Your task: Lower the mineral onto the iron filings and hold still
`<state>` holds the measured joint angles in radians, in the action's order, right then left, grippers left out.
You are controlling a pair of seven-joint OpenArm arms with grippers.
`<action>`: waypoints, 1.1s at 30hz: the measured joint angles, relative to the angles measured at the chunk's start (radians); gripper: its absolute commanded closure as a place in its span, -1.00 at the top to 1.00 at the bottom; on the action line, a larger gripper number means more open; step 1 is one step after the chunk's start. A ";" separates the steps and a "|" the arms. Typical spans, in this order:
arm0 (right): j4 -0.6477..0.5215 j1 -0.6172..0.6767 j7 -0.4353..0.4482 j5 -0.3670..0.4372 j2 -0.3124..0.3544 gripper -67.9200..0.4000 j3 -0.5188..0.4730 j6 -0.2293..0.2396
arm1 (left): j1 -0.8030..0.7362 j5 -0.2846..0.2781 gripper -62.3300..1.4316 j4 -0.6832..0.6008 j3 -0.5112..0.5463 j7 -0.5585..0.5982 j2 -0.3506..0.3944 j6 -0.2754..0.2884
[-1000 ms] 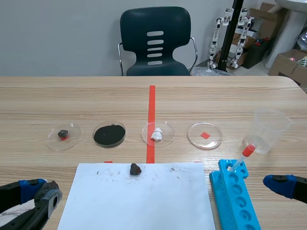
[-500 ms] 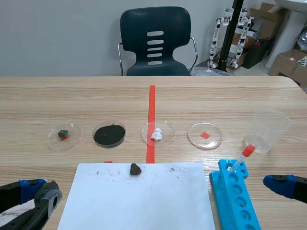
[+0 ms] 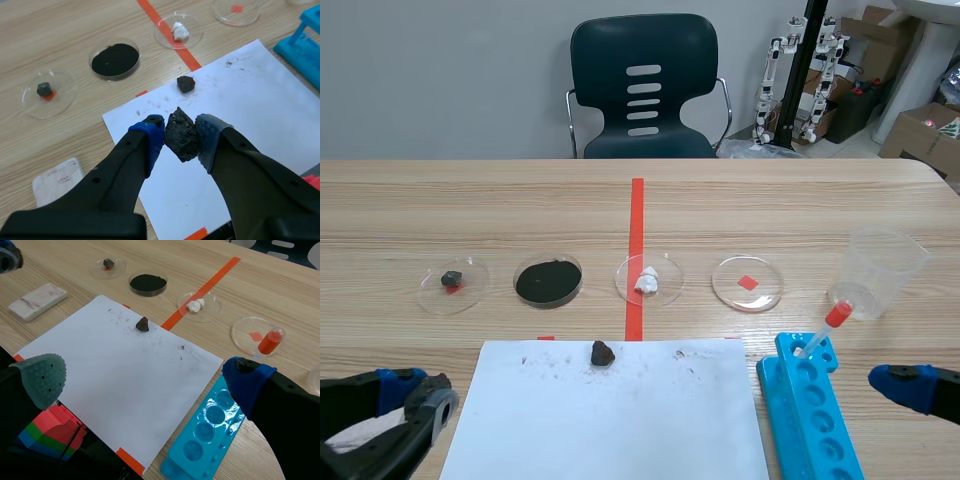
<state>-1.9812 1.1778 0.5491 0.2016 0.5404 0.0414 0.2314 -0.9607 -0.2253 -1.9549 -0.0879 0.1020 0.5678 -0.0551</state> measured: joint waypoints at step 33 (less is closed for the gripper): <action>0.000 0.000 0.000 0.000 0.000 1.00 0.000 0.000 | 1.229 -0.149 -0.59 0.977 -0.117 -0.621 -0.437 0.050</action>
<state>-1.9812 1.1782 0.5491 0.2016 0.5404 0.0414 0.2314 0.2684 -0.3744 -0.9779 -0.2054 -0.5194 0.1310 -0.0051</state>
